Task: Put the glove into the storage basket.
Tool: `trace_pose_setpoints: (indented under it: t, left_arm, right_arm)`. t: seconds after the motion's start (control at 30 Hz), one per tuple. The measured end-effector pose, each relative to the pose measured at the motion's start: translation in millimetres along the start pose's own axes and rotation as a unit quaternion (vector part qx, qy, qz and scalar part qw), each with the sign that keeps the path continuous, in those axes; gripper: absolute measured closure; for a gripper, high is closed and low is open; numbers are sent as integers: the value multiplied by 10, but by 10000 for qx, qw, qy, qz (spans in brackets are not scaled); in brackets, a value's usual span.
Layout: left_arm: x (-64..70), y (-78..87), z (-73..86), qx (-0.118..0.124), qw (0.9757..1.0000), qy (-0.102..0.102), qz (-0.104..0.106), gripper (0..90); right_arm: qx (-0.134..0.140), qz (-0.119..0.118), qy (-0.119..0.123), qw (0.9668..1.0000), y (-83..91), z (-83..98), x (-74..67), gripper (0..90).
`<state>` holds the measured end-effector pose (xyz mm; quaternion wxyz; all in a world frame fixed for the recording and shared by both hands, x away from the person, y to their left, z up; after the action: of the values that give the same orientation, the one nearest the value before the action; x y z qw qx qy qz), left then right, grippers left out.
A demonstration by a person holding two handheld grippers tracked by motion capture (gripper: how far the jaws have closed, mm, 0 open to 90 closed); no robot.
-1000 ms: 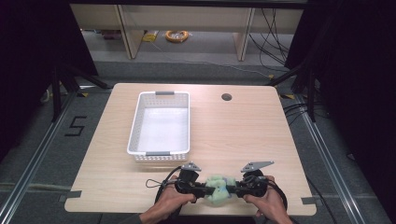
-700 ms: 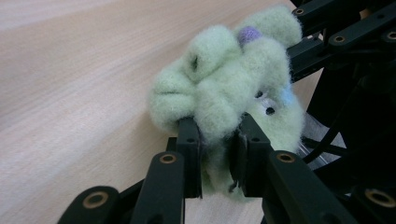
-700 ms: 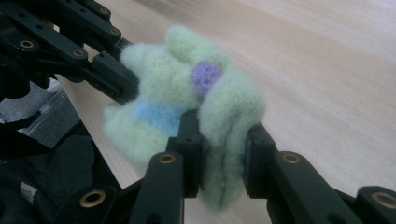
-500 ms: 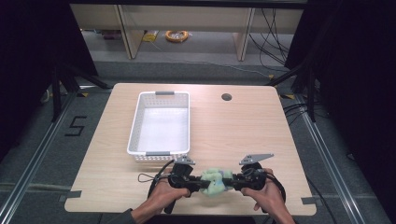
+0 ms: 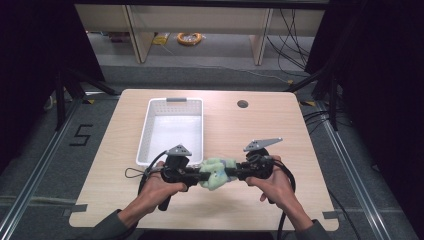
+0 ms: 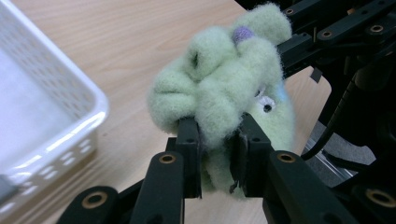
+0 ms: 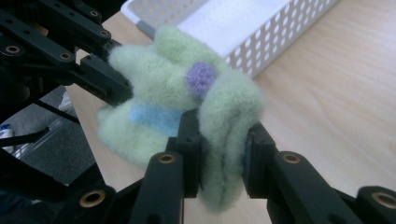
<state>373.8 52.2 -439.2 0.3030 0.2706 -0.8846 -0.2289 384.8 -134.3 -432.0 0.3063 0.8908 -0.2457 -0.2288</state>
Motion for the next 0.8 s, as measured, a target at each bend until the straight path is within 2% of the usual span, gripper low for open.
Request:
trace_pose_setpoints:
  t: [0.03, 0.07, 0.1, 0.2, 0.23, 0.27, 0.33, 0.37, 0.43, 0.53, 0.63, 0.8]
  left_arm:
    - [0, 0, 0, 0, 10000, 0, 0, 740]
    - [-63, 64, -53, 52, 10000, 54, -29, 740]
    - [-90, 89, -68, 38, 10000, 66, -31, 740]
    - [-160, 144, -109, 25, 9999, 106, -89, 740]
    - [-230, 194, -154, 18, 9998, 172, -129, 740]
    - [-230, 194, -154, 18, 9998, 172, -129, 740]
    - [-332, 260, -221, -14, 9996, 211, -180, 739]
    - [-332, 260, -221, -14, 9996, 211, -180, 740]
    - [-426, 333, -287, -55, 9993, 233, -284, 739]
    - [-528, 404, -349, -89, 9990, 322, -291, 738]
    - [-628, 465, -405, -13, 9987, 401, -324, 738]
    - [-786, 534, -459, 24, 9979, 514, -399, 737]
  right_arm:
    - [0, 0, 0, 10000, 0, 0, 0, 734]
    - [-24, 31, 127, 9999, -14, -94, 14, 734]
    - [-17, -34, 141, 9999, -34, -146, 5, 734]
    - [-1, -49, 142, 9999, -74, -232, 10, 733]
    - [-6, -63, 118, 9999, -134, -326, 16, 733]
    - [-6, -63, 118, 9999, -134, -326, 16, 733]
    - [-38, -83, 82, 9999, -219, -452, 22, 734]
    - [-40, -91, 101, 9999, -239, -486, 25, 733]
    - [-83, -80, 62, 9999, -282, -576, 15, 733]
    - [-149, -118, 51, 9998, -354, -712, 34, 733]
    - [-231, -174, -29, 9996, -424, -837, 29, 733]
    - [-292, -146, 48, 9995, -540, -1030, 50, 733]
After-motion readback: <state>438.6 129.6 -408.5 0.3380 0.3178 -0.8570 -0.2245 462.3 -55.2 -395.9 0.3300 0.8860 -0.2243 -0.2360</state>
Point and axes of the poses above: each handheld gripper's, and its own axes: y roughly backward along the jaws, z roughly out of its underside, x roughly to its right, the point moved 5 cm from there along -y, roughly forward along the jaws, and after that the axes turned 4 degrees about y, right-handed, at the moved point
